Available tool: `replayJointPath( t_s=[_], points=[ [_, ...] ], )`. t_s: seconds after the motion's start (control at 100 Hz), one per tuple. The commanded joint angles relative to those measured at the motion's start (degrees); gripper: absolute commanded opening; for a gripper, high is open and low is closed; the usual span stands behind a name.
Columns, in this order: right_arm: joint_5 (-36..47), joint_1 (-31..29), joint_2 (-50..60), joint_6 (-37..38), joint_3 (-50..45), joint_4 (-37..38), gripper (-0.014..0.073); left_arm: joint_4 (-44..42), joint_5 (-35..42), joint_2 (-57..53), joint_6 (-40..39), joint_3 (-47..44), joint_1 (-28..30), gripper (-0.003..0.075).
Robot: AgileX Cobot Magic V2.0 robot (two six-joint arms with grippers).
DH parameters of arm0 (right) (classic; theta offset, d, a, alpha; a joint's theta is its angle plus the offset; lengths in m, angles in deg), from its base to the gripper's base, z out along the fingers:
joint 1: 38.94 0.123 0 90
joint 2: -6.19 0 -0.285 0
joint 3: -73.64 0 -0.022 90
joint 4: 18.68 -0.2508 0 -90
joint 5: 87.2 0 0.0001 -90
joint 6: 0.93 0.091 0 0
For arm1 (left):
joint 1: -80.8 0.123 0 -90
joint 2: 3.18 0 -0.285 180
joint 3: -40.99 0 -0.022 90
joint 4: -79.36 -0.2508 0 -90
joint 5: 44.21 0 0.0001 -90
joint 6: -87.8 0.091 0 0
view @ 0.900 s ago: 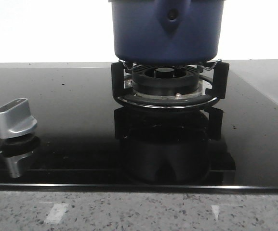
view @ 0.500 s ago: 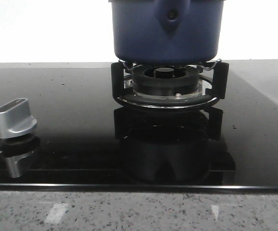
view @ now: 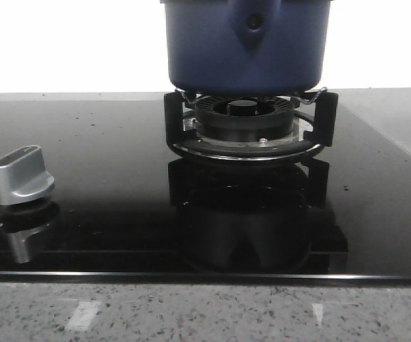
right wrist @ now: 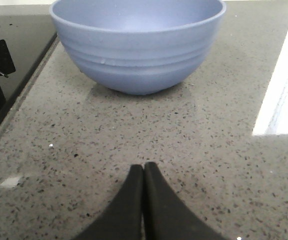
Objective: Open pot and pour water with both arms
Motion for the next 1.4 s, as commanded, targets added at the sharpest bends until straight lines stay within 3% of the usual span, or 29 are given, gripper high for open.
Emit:
replayJointPath(
  t_s=[0.0, 0.3, 0.55, 0.6, 0.78, 0.92, 1.02, 1.2, 1.3, 1.39],
  points=[
    [1.3, 0.2, 1.3, -0.4, -1.6, 0.8, -0.0069, 0.3, 2.8, -1.5, -0.5, -1.8, 0.2, -0.0020],
    [2.3, 0.2, 1.3, -0.4, -1.6, 0.8, -0.0069, -4.3, 4.8, -1.5, -0.5, -1.8, 0.2, -0.0020],
    [8.3, 0.2, 1.3, -0.4, -1.6, 0.7, -0.0069, -7.9, 4.9, -1.5, -0.5, -1.8, 0.2, -0.0020],
    [10.4, 0.2, 1.3, -0.4, -1.6, -2.3, -0.0069, -7.4, 5.3, -1.5, -0.5, -1.8, 0.2, -0.0020],
    [18.9, 0.2, 1.3, -0.4, -1.6, -12.6, -0.0069, 9.0, 18.6, -1.5, -0.5, -1.8, 0.2, -0.0020],
    [23.3, 0.2, 1.3, -0.4, -1.6, -25.3, -0.0069, 19.7, 25.9, -1.5, -0.5, -1.8, 0.2, -0.0020],
    [25.4, 0.2, 1.3, -0.4, -1.6, -34.4, -0.0069, 25.8, 25.9, -1.5, -0.5, -1.8, 0.2, -0.0020],
    [24.8, 0.2, 1.2, -0.4, -1.6, -37.2, -0.0069, 50.3, 24.7, -1.5, -0.5, -1.5, 0.1, -0.0020],
    [24.5, 0.2, 1.2, -0.4, -0.1, -39.0, -0.0069, 51.1, 23.7, -1.5, -0.5, -1.0, 0.1, -0.0020],
    [21.7, 0.2, 1.2, -0.4, 3.4, -38.8, -0.0069, 47.0, 17.6, -1.4, -0.1, 2.3, -0.1, -0.0020]
  ],
)
